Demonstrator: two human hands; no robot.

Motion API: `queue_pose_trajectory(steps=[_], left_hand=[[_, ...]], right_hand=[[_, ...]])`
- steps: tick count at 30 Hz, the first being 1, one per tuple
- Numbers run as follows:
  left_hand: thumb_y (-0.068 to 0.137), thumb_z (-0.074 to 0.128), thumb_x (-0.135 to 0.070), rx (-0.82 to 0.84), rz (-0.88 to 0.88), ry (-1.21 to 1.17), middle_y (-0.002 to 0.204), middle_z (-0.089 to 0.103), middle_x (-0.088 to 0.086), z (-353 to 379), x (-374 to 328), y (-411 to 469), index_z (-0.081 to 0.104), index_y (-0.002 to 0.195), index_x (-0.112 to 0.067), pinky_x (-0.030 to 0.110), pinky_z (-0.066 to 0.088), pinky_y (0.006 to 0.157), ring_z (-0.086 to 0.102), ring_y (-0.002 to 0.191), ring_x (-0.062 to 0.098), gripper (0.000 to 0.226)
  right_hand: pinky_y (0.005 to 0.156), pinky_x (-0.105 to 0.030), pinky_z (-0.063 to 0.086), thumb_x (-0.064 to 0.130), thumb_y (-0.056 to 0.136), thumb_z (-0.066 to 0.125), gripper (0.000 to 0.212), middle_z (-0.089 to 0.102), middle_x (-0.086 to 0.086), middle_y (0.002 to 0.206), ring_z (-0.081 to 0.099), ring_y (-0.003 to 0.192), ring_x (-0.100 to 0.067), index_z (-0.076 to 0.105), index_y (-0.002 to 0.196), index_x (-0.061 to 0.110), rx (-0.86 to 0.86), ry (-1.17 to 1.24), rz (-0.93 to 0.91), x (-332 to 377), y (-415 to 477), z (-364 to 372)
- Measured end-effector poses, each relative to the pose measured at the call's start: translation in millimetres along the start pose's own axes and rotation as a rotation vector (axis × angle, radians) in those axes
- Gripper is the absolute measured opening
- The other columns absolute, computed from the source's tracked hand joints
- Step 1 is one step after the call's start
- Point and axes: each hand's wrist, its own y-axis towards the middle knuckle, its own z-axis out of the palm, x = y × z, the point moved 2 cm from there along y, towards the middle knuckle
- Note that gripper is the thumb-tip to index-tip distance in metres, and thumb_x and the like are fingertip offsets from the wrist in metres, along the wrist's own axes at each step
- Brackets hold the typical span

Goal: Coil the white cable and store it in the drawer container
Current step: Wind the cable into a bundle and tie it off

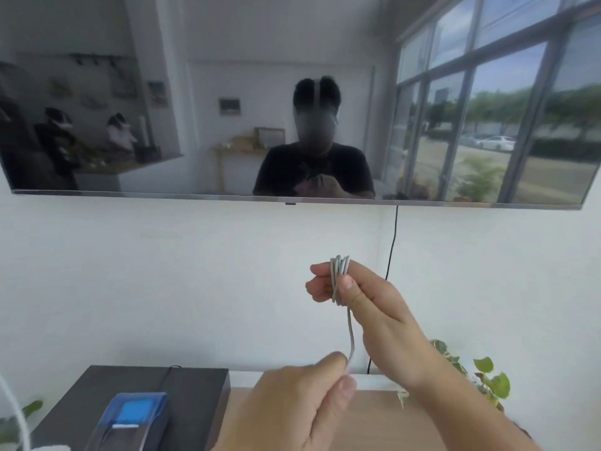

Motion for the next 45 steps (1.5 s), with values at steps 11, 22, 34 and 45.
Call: queue_pose_trajectory(steps=[11, 22, 34, 45], left_hand=[[0.105, 0.034, -0.049, 0.134, 0.13, 0.253, 0.063, 0.044, -0.002, -42.0, 34.9, 37.8, 0.048, 0.087, -0.027, 0.017, 0.029, 0.06, 0.04, 0.059, 0.022, 0.032], [0.105, 0.043, -0.024, 0.323, -0.267, -0.355, 0.071, 0.059, -0.002, 49.2, 73.9, 2.0, 0.052, 0.098, -0.058, 0.022, 0.053, 0.069, 0.065, 0.064, 0.013, 0.035], [0.092, 0.055, -0.065, 0.062, -0.354, -1.22, 0.065, 0.028, -0.003, 65.0, 62.0, -19.7, 0.049, 0.087, -0.013, 0.019, 0.02, 0.047, 0.019, 0.046, 0.011, 0.052], [0.102, 0.059, -0.023, 0.044, -0.61, -1.685, 0.076, 0.034, 0.002, 55.3, 66.3, -28.7, 0.056, 0.099, -0.014, 0.027, 0.02, 0.05, 0.025, 0.056, 0.015, 0.01]], right_hand=[[0.068, -0.027, 0.045, 0.027, 0.099, 0.059, 0.035, 0.054, -0.009, 0.063, 0.055, 0.06, -0.02, 0.067, 0.084, -0.003, 0.45, 0.61, 0.194, -6.7, -44.0, 4.2], [0.068, -0.033, 0.046, 0.019, 0.101, 0.044, 0.033, 0.062, -0.01, 0.077, 0.056, 0.069, -0.026, 0.068, 0.1, -0.004, 0.331, 0.738, -0.01, 19.0, -12.1, 10.1], [0.089, -0.032, 0.055, 0.016, 0.106, 0.036, 0.038, 0.075, -0.018, 0.104, 0.071, 0.102, -0.03, 0.066, 0.117, -0.006, -0.044, 0.677, -0.07, 12.1, 18.5, -3.2], [0.091, -0.035, 0.052, 0.012, 0.106, 0.034, 0.037, 0.075, -0.015, 0.105, 0.069, 0.103, -0.029, 0.064, 0.119, -0.004, -0.04, 0.534, -0.14, 27.4, 9.8, 1.7]])
